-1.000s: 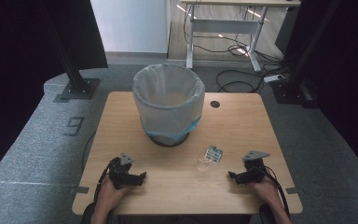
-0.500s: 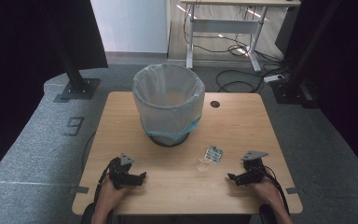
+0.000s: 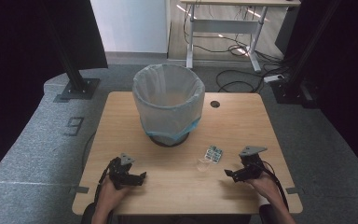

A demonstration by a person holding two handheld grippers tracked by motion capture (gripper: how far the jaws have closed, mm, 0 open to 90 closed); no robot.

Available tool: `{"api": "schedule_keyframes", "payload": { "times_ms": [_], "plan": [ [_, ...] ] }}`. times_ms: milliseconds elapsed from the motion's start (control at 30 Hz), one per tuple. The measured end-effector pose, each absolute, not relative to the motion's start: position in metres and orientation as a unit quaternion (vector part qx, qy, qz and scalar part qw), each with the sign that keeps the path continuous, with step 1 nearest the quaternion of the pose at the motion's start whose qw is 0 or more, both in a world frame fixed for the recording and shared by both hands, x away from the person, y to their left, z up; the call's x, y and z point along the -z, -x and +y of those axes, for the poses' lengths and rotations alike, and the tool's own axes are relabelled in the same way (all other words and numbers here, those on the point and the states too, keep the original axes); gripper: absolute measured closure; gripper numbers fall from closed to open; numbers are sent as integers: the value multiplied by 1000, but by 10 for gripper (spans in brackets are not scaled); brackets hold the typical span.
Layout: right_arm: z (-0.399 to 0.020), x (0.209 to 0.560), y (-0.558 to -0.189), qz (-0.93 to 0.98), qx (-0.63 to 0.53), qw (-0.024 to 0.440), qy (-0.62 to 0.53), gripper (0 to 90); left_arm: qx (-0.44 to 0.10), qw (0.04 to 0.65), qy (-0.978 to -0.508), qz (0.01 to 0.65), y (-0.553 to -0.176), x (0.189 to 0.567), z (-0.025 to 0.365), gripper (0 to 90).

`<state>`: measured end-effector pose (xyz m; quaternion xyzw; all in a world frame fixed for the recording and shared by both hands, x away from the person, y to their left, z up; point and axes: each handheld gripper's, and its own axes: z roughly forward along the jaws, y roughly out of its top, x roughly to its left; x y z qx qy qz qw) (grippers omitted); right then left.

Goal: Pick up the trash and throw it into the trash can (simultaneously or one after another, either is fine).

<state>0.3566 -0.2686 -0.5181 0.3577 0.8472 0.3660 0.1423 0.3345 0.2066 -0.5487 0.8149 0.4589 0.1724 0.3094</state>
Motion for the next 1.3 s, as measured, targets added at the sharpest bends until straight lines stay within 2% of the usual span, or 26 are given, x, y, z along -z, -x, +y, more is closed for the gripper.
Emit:
{"api": "schedule_keyframes", "payload": {
  "times_ms": [333,1300],
  "plan": [
    [-248,501,-359,862,-361,135,-328,0,-173,310,-814,460,-334,549,206,2],
    [-192,483,-376,877,-362,115,-295,0,-172,308,-816,458,-334,549,206,2]
  ]
}}
